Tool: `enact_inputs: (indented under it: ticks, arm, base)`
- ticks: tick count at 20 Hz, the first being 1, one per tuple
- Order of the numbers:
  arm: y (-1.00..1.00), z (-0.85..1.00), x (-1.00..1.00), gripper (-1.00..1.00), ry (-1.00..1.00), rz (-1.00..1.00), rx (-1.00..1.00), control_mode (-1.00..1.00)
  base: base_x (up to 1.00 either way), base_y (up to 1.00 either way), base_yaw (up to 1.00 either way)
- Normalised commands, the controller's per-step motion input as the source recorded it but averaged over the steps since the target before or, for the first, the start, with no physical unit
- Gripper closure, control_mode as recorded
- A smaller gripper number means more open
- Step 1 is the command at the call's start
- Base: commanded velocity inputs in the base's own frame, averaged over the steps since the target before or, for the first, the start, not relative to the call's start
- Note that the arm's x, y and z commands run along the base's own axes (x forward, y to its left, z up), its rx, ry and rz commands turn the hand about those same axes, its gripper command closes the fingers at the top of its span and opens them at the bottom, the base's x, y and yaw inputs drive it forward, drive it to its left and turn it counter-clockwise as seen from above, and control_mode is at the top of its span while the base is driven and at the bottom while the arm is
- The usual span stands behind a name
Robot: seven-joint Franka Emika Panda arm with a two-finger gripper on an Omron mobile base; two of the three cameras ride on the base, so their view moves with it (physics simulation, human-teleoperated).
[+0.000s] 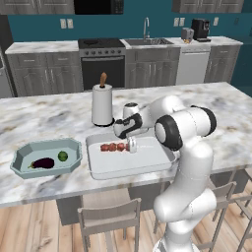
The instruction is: Place the cold items (avocado and eggplant) from the fridge in one tupperware on the dining counter. Place the warm items (kebab skewer and hot dog) in the stove area in another tupperware.
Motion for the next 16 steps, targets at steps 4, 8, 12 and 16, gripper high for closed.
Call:
enact_inputs:
  ticks: [4,8,12,16]
  arm:
    - [0.00,0.34,-0.65,-1.00,-0.09,-0.02,-0.01,-1.00]
    - [0.00,0.89,-0.73,-1.00,-0.16,-0.13,0.00,-1.00]
    - [-0.05,0.97,-0.77,-1.00,-0.13,-0.32,0.00,-1.00]
    - [-0.03,0.49,-0.89,-1.00,-0.08,-0.64,0.06,-1.00]
  base:
    - [0.00,0.00,0.00]
    - [0.00,0.00,0.00]
    - [0.00,0.00,0.00]
    - [0.00,0.00,0.00]
